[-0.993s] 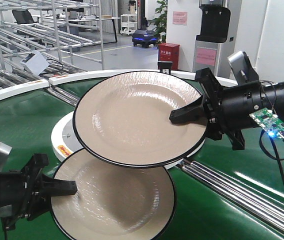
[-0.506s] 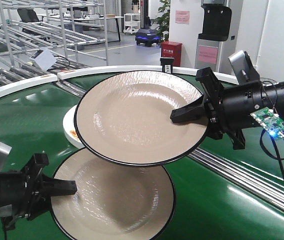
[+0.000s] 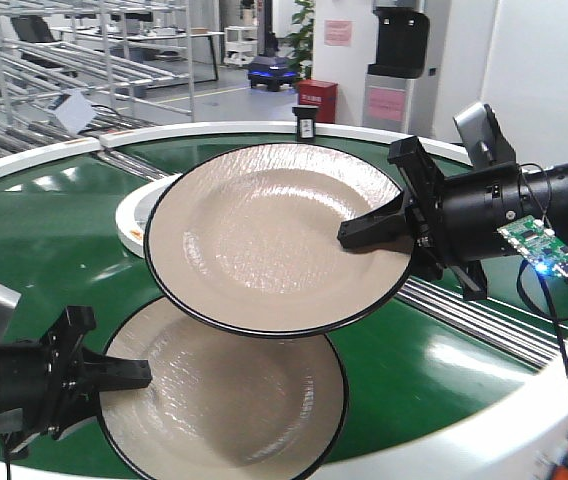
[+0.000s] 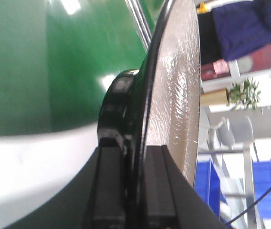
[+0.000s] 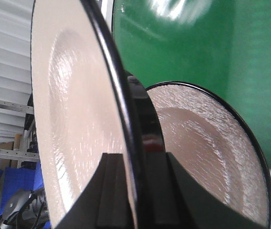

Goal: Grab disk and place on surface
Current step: 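Hold both plates upright while the base backs away from the conveyor, then hold both plates while the base drives to the steel counter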

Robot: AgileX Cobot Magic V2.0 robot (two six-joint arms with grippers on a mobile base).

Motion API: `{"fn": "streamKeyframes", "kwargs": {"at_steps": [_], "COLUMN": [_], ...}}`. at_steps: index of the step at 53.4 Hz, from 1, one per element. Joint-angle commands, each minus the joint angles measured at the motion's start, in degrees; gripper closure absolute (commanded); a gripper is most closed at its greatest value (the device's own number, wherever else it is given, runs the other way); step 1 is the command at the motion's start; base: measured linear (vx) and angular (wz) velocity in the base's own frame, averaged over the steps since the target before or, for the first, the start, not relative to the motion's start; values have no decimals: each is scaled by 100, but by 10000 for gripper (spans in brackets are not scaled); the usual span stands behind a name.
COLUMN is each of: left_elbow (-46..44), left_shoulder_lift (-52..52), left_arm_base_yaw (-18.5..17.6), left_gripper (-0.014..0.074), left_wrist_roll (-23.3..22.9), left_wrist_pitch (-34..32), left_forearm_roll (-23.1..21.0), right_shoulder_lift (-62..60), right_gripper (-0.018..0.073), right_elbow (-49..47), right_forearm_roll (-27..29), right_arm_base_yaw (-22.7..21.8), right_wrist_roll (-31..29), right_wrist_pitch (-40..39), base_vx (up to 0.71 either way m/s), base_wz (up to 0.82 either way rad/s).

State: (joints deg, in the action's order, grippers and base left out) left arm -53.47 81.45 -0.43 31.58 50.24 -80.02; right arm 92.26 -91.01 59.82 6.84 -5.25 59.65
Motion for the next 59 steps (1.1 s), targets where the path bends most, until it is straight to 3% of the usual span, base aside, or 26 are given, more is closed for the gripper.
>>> {"fn": "streamKeyframes", "kwargs": {"at_steps": [1, 59], "left_elbow": [-187, -187], "left_shoulder_lift": [-242, -242], "left_arm_base_yaw": [-21, -21], "left_gripper": [595, 595], "left_wrist_roll": [-81, -81], "left_wrist_pitch": [221, 222], "left_forearm_roll": [-698, -698], "right_shoulder_lift": [-260, -261], "right_gripper": [567, 567], "right_elbow": [-232, -232], "right_forearm_roll": [646, 646], "right_arm_base_yaw": [-10, -10], "right_wrist_roll": [-29, -31], "right_wrist_pitch": [-302, -302], "base_vx": [-31, -15], "base_wz": [-28, -54]}}
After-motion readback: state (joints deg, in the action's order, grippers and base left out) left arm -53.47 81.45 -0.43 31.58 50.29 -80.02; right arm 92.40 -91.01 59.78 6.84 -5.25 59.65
